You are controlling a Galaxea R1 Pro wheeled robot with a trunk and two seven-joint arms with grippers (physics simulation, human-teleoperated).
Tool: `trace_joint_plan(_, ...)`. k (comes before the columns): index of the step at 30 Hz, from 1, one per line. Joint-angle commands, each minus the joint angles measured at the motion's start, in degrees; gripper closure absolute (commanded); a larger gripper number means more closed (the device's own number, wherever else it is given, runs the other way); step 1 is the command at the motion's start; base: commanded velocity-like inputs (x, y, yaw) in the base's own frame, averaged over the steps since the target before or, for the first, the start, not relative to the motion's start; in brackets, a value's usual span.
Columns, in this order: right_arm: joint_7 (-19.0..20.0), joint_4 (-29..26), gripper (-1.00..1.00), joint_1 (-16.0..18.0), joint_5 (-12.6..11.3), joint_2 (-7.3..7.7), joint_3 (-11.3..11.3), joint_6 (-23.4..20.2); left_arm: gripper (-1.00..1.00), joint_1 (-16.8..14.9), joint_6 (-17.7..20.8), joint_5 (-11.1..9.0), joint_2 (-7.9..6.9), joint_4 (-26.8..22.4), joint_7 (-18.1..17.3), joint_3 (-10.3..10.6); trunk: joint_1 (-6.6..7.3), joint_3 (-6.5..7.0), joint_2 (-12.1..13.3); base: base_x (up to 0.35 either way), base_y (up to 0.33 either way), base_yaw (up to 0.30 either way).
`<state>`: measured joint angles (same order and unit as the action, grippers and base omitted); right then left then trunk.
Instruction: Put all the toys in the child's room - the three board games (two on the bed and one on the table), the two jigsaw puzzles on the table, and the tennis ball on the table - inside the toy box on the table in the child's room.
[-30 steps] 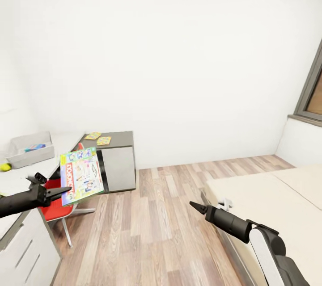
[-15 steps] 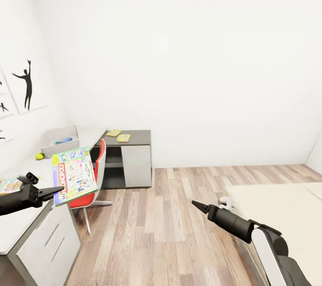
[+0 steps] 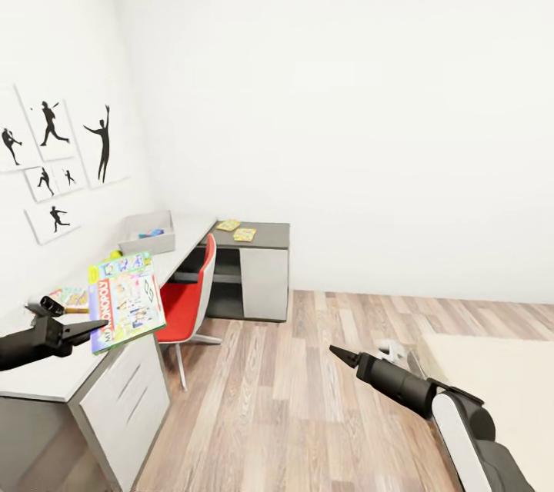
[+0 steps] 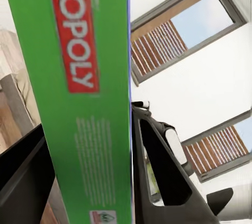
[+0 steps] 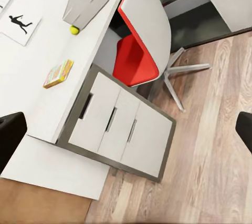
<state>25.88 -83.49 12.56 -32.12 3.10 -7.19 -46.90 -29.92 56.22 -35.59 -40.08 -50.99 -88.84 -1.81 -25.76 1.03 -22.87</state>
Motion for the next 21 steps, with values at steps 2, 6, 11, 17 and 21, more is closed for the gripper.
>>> trace_joint_plan(2, 0.2, 0.0, -1.00, 0.0, 0.0, -0.02, -0.1, -0.3, 1.00, -0.1, 0.6, -0.2, 0.03, 0.9, -0.6, -0.1, -0.02, -0.03, 0.0, 0.000, 0.000, 0.285)
trace_joint_plan(6, 0.2, 0.0, -1.00, 0.0, 0.0, 0.01, -0.1, -0.3, 1.00, -0.1, 0.5, -0.2, 0.07, 2.7, -1.0, -0.8, -0.02, -0.07, 0.0, 0.001, 0.000, 0.256)
trace_joint_plan(11, 0.2, 0.0, -1.00, 0.0, 0.0, 0.02, 0.0, -0.2, 1.00, -0.1, -0.3, -0.2, 0.10, 3.7, -1.2, -1.4, -0.02, -0.09, 0.0, 0.096, -0.024, 0.086)
trace_joint_plan(17, -0.1, 0.0, -1.00, 0.0, 0.1, -0.07, 0.2, 0.0, 1.00, -0.1, -0.8, -0.3, 0.37, 6.2, -1.2, -1.7, -0.02, -0.10, 0.0, 0.189, -0.102, 0.012)
trace_joint_plan(21, -0.1, 0.1, -1.00, 0.0, 0.1, -0.04, 0.1, 0.0, 1.00, -0.1, -0.8, -0.3, 0.47, 6.8, -1.2, -1.7, -0.02, -0.10, 0.0, 0.056, -0.032, 0.002)
